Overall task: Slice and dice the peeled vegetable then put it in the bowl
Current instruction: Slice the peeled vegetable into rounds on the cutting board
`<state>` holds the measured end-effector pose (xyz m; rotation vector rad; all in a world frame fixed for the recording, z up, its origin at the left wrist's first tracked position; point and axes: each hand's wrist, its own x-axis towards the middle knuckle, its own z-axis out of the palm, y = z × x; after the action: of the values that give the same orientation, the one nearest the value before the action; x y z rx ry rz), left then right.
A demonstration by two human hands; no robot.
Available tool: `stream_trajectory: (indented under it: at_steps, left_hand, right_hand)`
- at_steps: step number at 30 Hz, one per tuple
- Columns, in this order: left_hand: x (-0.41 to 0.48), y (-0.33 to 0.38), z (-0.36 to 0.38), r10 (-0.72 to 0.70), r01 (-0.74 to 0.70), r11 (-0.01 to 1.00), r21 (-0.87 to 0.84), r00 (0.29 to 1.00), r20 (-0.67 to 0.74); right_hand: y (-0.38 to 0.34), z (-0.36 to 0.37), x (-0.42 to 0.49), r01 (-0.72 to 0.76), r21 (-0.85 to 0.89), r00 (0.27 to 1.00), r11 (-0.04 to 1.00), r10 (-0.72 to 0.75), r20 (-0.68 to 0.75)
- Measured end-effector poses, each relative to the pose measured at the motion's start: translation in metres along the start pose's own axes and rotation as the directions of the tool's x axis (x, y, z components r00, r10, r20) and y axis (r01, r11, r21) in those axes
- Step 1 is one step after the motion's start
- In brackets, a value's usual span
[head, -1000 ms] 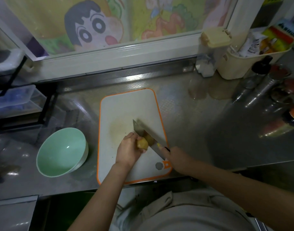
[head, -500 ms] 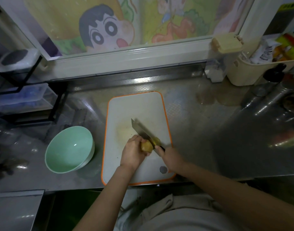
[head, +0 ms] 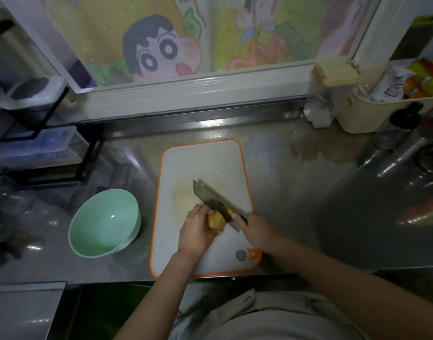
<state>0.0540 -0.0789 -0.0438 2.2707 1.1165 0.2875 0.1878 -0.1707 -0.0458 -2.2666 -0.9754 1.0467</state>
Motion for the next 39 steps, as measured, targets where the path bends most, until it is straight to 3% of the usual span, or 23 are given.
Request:
stream_trajectory:
  at_steps: [9, 20, 24, 29, 39]
  left_hand:
    - [0.001, -0.003, -0.002, 0.040, -0.040, 0.999, -0.017, 0.999, 0.013]
    - [-0.003, 0.000, -0.006, -0.013, 0.008, 0.995, -0.096, 0.999, -0.050]
    - [-0.004, -0.001, -0.003, -0.017, 0.012, 0.997, -0.077, 0.998, -0.066]
    - [-0.002, 0.001, -0.003, -0.032, 0.027, 0.997, -0.070, 0.997, -0.064]
    - [-0.003, 0.000, 0.000, -0.017, 0.016, 1.000, -0.018, 0.998, -0.060]
  right_hand:
    - [-0.008, -0.027, -0.012, 0.057, 0.092, 0.993, 0.994, -0.047, -0.106]
    - [-0.006, -0.032, -0.034, -0.013, 0.149, 0.997, 0.989, 0.002, 0.076]
    - [-0.008, -0.026, -0.038, 0.017, 0.101, 0.999, 0.995, -0.021, 0.033]
    - [-0.010, -0.029, -0.048, 0.021, 0.083, 0.994, 0.996, -0.029, 0.106]
    - [-0.012, -0.032, -0.061, -0.001, 0.037, 0.995, 0.999, -0.002, 0.096]
